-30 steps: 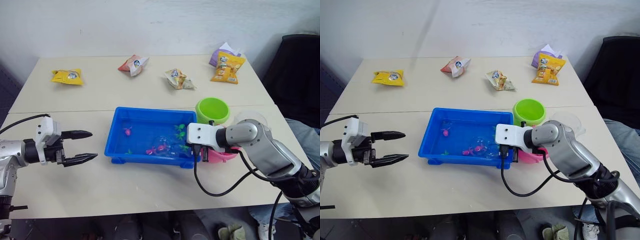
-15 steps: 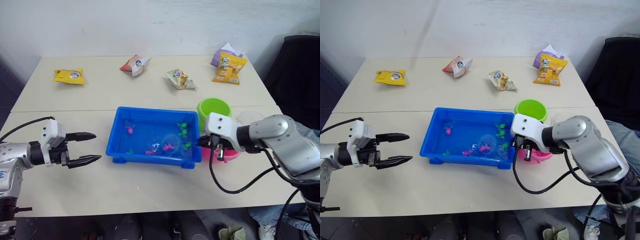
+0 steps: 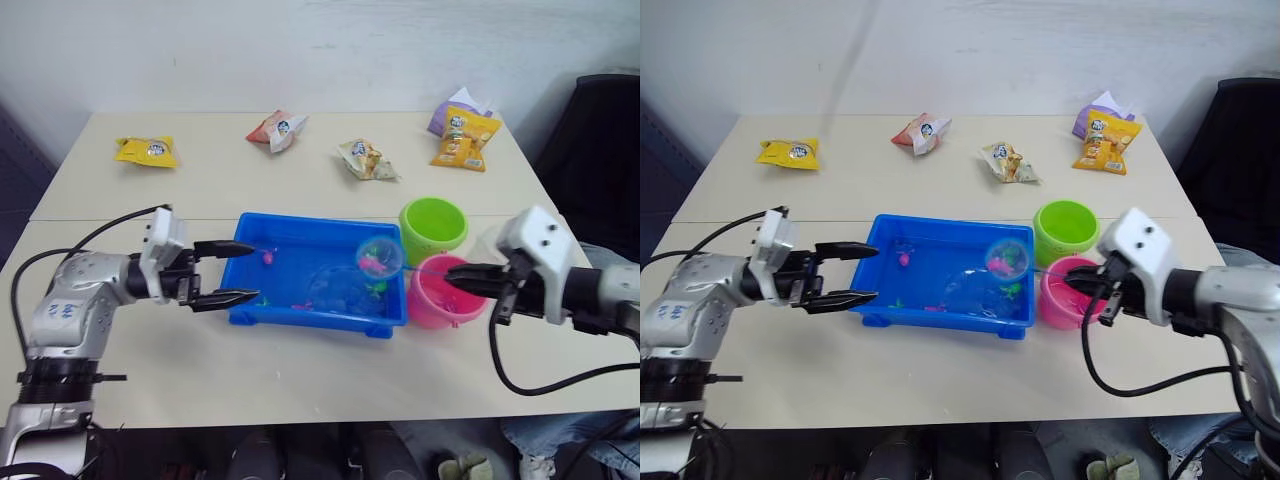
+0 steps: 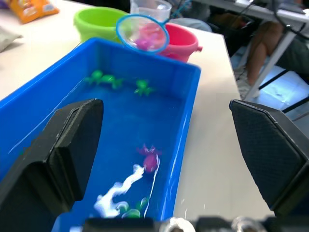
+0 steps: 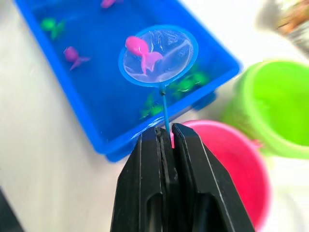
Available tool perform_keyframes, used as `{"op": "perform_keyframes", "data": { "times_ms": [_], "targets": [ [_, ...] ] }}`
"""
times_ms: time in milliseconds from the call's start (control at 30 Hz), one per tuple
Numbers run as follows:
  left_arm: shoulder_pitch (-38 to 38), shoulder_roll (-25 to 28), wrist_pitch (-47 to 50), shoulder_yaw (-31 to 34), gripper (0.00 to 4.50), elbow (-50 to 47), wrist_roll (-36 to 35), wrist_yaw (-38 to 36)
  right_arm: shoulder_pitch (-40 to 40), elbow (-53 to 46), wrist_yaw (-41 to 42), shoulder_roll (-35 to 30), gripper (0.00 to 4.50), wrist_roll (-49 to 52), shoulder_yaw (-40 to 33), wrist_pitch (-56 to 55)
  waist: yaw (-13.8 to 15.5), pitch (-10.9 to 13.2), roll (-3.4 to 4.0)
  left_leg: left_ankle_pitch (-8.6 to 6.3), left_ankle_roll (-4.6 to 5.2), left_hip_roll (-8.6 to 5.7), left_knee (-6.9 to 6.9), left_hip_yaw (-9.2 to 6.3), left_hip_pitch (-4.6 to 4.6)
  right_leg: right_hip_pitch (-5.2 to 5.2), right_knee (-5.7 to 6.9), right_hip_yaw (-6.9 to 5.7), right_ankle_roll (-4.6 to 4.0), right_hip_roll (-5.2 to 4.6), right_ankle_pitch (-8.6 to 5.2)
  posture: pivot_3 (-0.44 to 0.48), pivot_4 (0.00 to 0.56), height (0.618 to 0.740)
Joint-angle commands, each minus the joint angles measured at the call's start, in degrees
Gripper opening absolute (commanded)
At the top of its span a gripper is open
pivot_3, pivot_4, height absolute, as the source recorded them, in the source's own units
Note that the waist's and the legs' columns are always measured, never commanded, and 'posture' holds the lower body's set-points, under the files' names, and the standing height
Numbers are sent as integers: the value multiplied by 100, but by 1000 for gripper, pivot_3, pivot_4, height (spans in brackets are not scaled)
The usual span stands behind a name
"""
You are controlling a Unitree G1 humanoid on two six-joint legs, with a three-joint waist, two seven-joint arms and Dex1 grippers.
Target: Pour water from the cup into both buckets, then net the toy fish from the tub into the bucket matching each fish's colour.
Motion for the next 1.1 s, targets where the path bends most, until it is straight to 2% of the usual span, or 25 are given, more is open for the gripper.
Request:
{"op": "perform_keyframes", "data": {
  "times_ms": [33, 167, 267, 333, 433, 567, 667, 767, 900, 1033, 1100],
  "targets": [
    [-453, -180, -89, -238, 4484, 232, 33, -235, 552, -537, -106, 7, 0, 168, -1381, 237, 7, 0, 0, 0, 0, 1, 0, -1, -1, 0, -2, 1, 0, 4, 0, 0, 150, 739],
    [-817, -359, -243, -451, 4484, 693, 172, -449, 1331, -742, -207, 69, 0, 68, -2115, -12, 12, -1, -1, 1, -1, 1, 2, -2, 3, 8, -7, 12, 5, 29, 3, 0, 150, 739],
    [-1094, -523, -432, -619, 4484, 1088, 320, -655, 2282, -690, -274, 521, 0, -418, -2530, -1241, 10, -5, -8, 2, -4, -6, 3, 0, 8, 11, -9, 21, 7, 37, 4, 0, 150, 739],
    [-1215, -585, -539, -675, 4484, 1295, 397, -754, 2867, -576, -254, 849, 0, -765, -2545, -2297, 6, -5, -6, 3, -6, -12, 1, 0, 9, 12, -10, 22, 7, 53, 4, 0, 150, 739],
    [-1345, -655, -649, -708, 4484, 1518, 481, -880, 3191, -323, -545, 1490, 0, -1002, -2464, -3528, -24, -5, -6, 5, -10, -13, 1, 7, 13, 11, -7, 31, 11, 59, 6, 0, 150, 739],
    [-1450, -747, -749, -733, 4484, 1712, 569, -965, 3979, 301, -581, 2021, 0, -1717, -2017, -5517, -7, -6, -4, 7, -13, -16, 2, 9, 22, 14, -1, 35, 12, 65, 6, 0, 150, 739],
    [-1479, -788, -816, -742, 4484, 1808, 616, -999, 4164, 747, -812, 2169, 0, -2105, -1826, -6729, -12, -5, -4, 8, -13, -15, 2, 10, 21, 13, -2, 36, 12, 65, 6, 0, 150, 739],
    [-1501, -844, -922, -723, 4484, 1943, 667, -991, 4272, 1508, -1294, 2187, 0, -2858, -1752, -8418, -15, -5, -4, 8, -12, -13, 3, 18, 25, 14, 0, 45, 17, 64, 9, 0, 150, 739],
    [-1495, -903, -1003, -711, 4484, 2017, 701, -994, 4194, 2350, -2272, 2097, 0, -3942, -1810, -10408, -14, -5, -3, 9, -12, -14, 3, 18, 27, 14, -1, 46, 18, 58, 9, 0, 150, 739],
    [-1475, -949, -1035, -685, 4484, 2010, 698, -953, 4182, 2840, -3141, 1865, 0, -5295, -1735, -11744, -22, -5, -3, 10, -14, -10, 3, 20, 30, 14, 1, 50, 17, 49, 9, 0, 150, 739],
    [-1454, -970, -1040, -651, 4484, 1983, 674, -919, 4142, 2900, -3593, 1865, 0, -5885, -1807, -11918, -21, -5, -3, 11, -15, -10, 3, 23, 33, 14, 3, 53, 17, 47, 9, 0, 150, 739]
  ]
}}
